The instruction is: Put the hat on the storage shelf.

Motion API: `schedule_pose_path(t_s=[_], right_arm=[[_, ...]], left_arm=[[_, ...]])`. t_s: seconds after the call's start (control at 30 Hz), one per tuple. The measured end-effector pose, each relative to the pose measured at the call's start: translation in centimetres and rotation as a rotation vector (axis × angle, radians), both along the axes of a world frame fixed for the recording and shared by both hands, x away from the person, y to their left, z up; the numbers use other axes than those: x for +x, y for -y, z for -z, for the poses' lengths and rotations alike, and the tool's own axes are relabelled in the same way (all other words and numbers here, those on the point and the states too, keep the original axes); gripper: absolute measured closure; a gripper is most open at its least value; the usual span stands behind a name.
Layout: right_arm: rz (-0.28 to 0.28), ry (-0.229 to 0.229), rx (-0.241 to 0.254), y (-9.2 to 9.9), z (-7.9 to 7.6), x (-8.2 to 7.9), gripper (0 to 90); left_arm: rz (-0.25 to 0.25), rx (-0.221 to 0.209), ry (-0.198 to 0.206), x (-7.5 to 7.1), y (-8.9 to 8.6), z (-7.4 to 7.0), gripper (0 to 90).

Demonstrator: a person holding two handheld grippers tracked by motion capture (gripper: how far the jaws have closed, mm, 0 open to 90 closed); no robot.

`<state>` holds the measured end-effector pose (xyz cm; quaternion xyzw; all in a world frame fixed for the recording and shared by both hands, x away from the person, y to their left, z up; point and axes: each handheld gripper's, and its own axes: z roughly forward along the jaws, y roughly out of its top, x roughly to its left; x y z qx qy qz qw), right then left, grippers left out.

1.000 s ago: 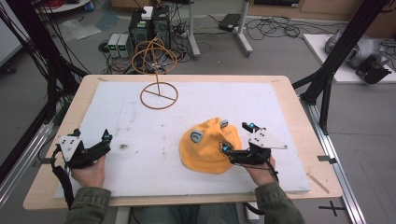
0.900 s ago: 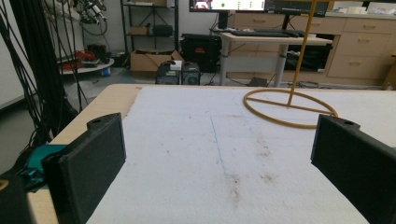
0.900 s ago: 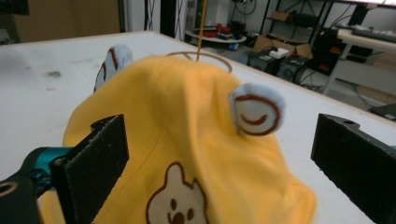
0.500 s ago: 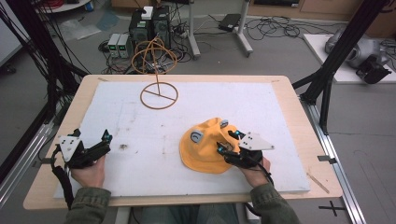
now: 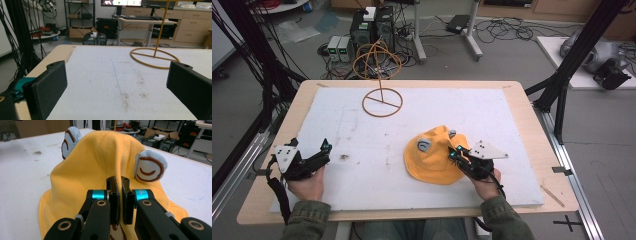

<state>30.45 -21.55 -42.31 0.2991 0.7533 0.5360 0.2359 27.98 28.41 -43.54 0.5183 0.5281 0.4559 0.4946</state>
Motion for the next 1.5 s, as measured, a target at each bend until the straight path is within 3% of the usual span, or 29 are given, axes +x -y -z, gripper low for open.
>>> schedule_pose_path(t_s=[0.27,0.4,0.47,0.5,0.57,0.73,0.83,0.97,1.1,1.3,1.5], right_arm=[[0.014,0.02,0.045,0.2,-0.3,-0.2,88.2],[0.029,0.06,0.078,0.3,-0.7,-0.3,88.2],[0.047,0.105,0.115,0.3,-1.5,-0.6,88.2],[0.047,0.105,0.115,0.3,-1.5,-0.6,88.2],[0.068,0.151,0.179,0.3,-2.4,-0.8,88.2],[0.104,0.244,0.249,0.4,-4.1,-0.8,88.2],[0.123,0.271,0.31,0.6,-5.1,-0.5,88.2],[0.147,0.297,0.347,0.8,-6.1,-0.1,88.2],[0.152,0.335,0.395,0.9,-8.1,0.6,88.2],[0.149,0.364,0.416,0.6,-10.4,1.9,88.2],[0.124,0.337,0.393,-0.8,-12.6,4.1,88.1]], left_arm=[[0.001,-0.004,0.003,0.0,0.1,0.0,3.6],[0.004,-0.009,0.001,0.0,0.0,-0.1,3.6],[0.003,-0.016,0.005,-0.1,-0.1,-0.1,3.6],[0.003,-0.016,0.005,-0.1,-0.1,-0.1,3.6],[0.003,-0.017,0.004,-0.1,-0.1,-0.1,3.6],[0.002,-0.025,0.0,-0.1,-0.2,0.0,3.6],[0.002,-0.026,-0.001,-0.1,-0.2,0.0,3.6],[0.001,-0.028,0.0,-0.1,-0.2,0.0,3.6],[0.004,-0.032,0.002,-0.1,-0.2,0.0,3.6],[0.0,-0.045,0.009,-0.1,-0.3,-0.2,3.6],[0.004,-0.053,0.009,0.0,-0.2,-0.2,3.6]])
